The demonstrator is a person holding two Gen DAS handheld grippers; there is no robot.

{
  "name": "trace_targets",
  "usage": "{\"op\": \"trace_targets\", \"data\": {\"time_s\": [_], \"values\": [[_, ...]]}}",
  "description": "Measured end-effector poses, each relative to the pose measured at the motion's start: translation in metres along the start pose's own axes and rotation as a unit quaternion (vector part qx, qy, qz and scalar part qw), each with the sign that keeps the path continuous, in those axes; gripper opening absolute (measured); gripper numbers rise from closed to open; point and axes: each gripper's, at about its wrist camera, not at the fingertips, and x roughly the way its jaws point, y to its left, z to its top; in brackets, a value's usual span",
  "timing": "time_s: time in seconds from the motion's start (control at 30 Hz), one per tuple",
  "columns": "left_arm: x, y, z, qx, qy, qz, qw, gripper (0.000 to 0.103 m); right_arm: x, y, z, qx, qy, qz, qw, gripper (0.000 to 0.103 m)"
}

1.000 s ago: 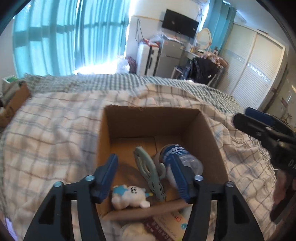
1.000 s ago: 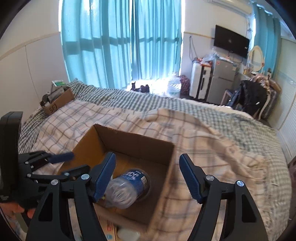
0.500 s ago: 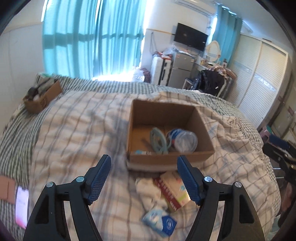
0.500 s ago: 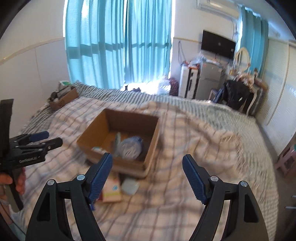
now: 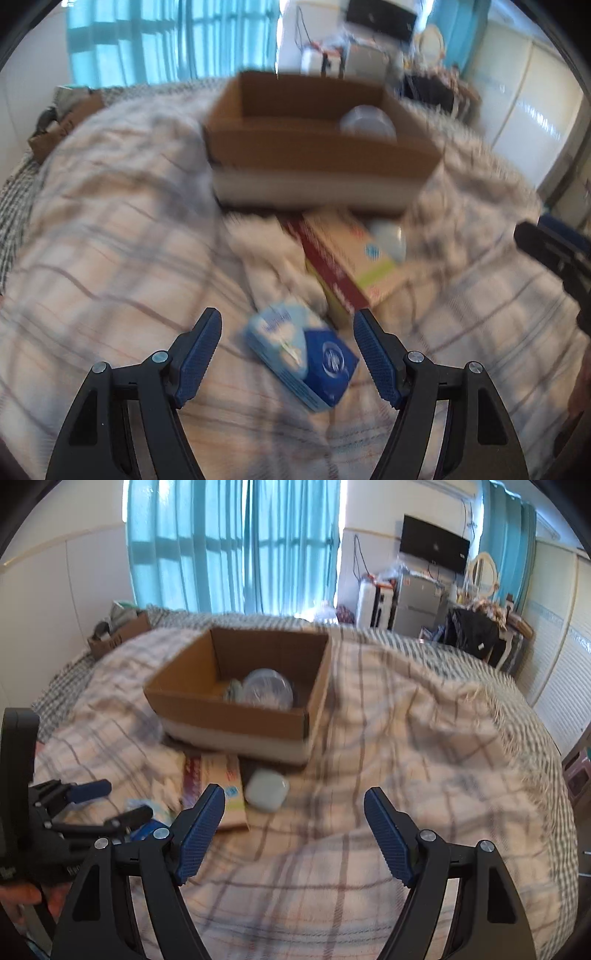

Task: Organize objects
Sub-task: 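Grasp the blue-white tissue pack with the left tool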

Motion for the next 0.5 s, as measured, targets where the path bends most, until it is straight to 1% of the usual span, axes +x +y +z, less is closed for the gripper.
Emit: {"op": "trace_targets", "data": {"time_s": [0.03,0.13,0.23,0.27,0.3,0.37,0.4,0.43,0.47,0.5], "values": [[0.010,-0.004,-0.003,0.002,0.018,-0.002,0.9998,0.077,0.005,-0.003,-0.005,0.002,0.005,-0.001,1.000,0.078],[0.032,-0.009,-0.006,0.002,0.050,-0.002,0.9988,0.077,0.017,-0.012,-0.014,0.019,0.021,0.013,1.000,0.078],[0.048,-0.017,-0.009,0.017,0.070,0.007,0.9974,0.077,0.021,-0.020,-0.015,0.038,0.024,0.022,0.999,0.078],[0.051,-0.020,-0.009,0.023,0.073,0.012,0.9970,0.079,0.022,-0.022,-0.016,0.043,0.025,0.027,0.998,0.078],[0.053,-0.024,-0.011,0.032,0.077,0.015,0.9964,0.086,0.022,-0.021,-0.016,0.046,0.025,0.029,0.998,0.078],[0.055,-0.035,-0.014,0.059,0.082,0.021,0.9946,0.087,0.024,-0.023,-0.018,0.049,0.027,0.031,0.998,0.078],[0.054,-0.038,-0.017,0.066,0.077,0.026,0.9945,0.080,0.024,-0.022,-0.018,0.049,0.028,0.032,0.998,0.078],[0.051,-0.039,-0.018,0.066,0.074,0.021,0.9949,0.070,0.024,-0.022,-0.019,0.050,0.029,0.032,0.998,0.078],[0.049,-0.038,-0.019,0.062,0.075,0.002,0.9952,0.043,0.024,-0.022,-0.019,0.051,0.028,0.033,0.998,0.078],[0.047,-0.036,-0.019,0.054,0.078,-0.016,0.9953,0.034,0.024,-0.022,-0.019,0.051,0.028,0.034,0.998,0.078]]}}
